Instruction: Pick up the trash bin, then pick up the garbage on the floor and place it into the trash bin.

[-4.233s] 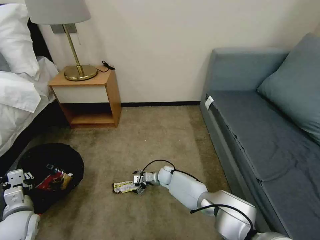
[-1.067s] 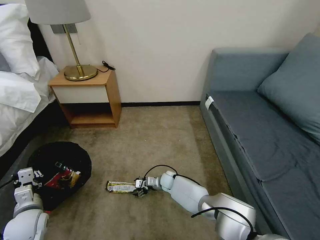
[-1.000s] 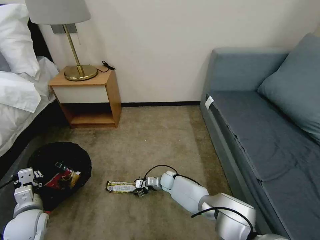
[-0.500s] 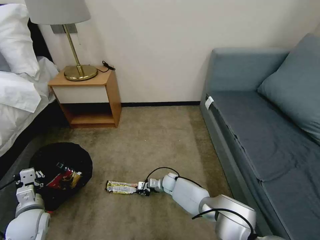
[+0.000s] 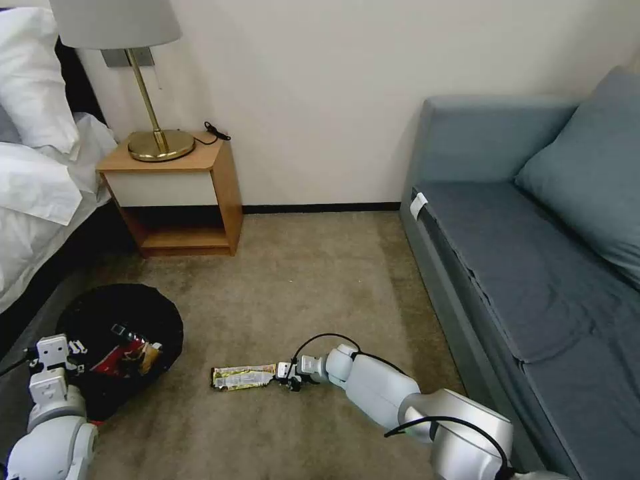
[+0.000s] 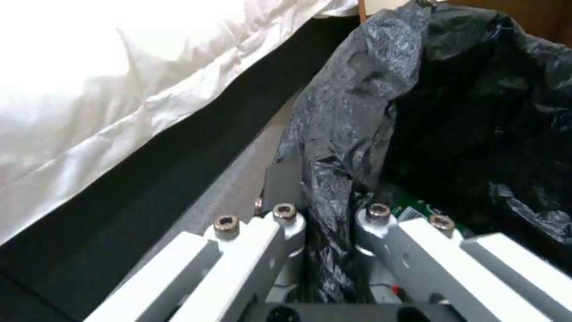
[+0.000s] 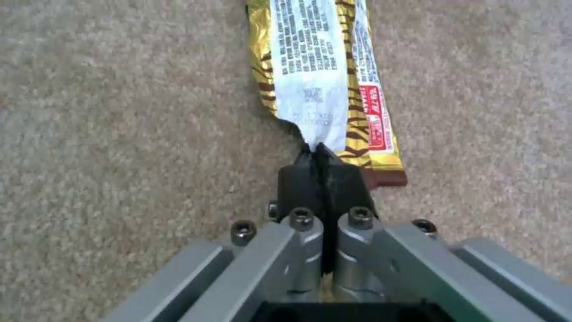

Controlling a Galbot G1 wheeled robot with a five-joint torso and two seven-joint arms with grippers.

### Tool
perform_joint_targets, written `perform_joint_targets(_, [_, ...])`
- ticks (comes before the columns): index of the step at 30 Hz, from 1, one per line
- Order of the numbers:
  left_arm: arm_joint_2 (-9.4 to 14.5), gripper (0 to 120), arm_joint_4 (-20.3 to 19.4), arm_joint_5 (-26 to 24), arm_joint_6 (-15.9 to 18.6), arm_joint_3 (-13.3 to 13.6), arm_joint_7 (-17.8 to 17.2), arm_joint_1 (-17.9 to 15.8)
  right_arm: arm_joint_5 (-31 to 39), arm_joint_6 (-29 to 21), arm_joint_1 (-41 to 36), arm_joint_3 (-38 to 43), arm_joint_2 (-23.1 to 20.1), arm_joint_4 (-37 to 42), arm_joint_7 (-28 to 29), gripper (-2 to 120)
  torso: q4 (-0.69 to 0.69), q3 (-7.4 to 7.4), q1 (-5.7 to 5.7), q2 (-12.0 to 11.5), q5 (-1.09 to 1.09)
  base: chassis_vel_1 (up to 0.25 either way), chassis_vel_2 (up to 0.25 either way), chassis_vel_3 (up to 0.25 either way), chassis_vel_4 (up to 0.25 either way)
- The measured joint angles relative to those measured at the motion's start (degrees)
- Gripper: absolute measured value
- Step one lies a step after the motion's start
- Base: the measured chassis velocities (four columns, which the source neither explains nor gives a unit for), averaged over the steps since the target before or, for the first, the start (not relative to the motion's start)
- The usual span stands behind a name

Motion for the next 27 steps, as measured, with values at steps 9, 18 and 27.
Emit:
perform_joint_targets(9, [0.19,4,0.22,-0.17,-0.09,-0.13,0.08,0.27,-0.34,0.54,0.78,2.26,-0.01,1.57,-0.67,0,0.0,0.0,0.0,0.0,0.0,0.0,0.0,0.0,0.0])
perform_joint_targets(18, [0.9,4,-0.37,-0.37,-0.06,-0.23,0.52,0.33,1.26,0.3,1.81,5.46,-0.01,8.37,-1.49,0,0.0,0.0,0.0,0.0,0.0,0.0,0.0,0.0,0.0])
perform_joint_targets(27, [1.11,4,-0.56,-0.06,0.09,0.35,0.72,0.23,4.43,-1.31,1.7,8.95,-2.35,15.96,-1.79,0,0.01,0.0,0.0,0.0,-0.01,0.0,0.0,0.0,0.0])
